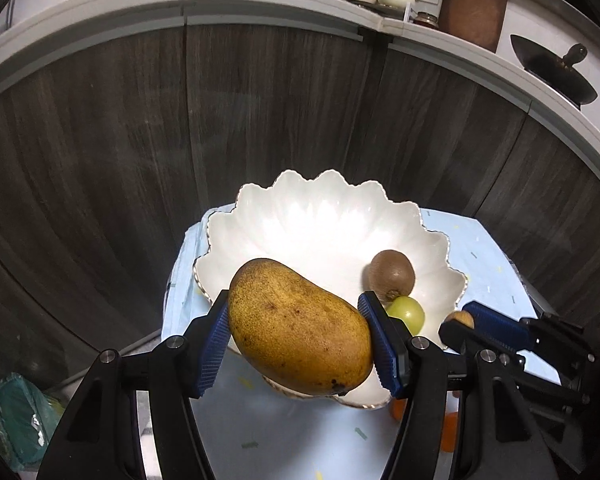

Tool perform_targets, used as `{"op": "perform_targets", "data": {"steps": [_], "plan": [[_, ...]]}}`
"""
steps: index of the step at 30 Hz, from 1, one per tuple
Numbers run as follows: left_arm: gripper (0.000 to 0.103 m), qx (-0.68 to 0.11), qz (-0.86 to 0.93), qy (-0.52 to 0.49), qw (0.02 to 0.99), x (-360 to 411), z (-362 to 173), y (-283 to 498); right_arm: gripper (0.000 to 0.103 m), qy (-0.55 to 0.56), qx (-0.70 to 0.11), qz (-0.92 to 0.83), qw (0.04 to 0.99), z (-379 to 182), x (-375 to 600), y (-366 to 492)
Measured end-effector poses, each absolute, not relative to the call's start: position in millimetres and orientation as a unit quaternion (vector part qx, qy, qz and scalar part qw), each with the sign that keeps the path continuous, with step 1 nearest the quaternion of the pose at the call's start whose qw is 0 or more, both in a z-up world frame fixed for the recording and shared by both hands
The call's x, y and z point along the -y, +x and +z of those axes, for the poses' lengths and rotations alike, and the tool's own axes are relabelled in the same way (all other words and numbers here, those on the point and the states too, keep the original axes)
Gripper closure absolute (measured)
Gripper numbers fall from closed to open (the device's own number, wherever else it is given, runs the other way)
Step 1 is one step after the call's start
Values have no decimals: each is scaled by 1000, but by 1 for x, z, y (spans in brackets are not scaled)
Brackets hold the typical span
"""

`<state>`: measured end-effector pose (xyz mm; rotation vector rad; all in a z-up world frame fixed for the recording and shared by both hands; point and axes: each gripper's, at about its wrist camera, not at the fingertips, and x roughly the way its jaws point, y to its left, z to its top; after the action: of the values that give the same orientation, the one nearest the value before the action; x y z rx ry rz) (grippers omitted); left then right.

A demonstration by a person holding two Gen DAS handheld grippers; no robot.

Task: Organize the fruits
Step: 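Carry the mango in the left tool and small fruit in the right tool over the bowl, then open the left tool to drop the mango while the right tool releases the small fruit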

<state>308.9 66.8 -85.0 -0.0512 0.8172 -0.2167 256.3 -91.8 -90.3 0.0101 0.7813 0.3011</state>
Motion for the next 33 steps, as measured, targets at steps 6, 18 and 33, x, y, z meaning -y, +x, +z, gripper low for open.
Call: {"op": "perform_targets", "data": {"steps": [6, 18, 33], "plan": [[41, -408, -109, -27, 906, -65, -99, 323, 80, 6, -397, 149, 906, -107, 85, 266], [40, -443, -118, -45, 888, -65, -125, 335, 78, 5, -422, 143, 895, -127, 85, 272], [1, -386, -71, -9, 920, -75, -98, 314, 30, -13, -397, 106, 912, -115, 94, 259]]}}
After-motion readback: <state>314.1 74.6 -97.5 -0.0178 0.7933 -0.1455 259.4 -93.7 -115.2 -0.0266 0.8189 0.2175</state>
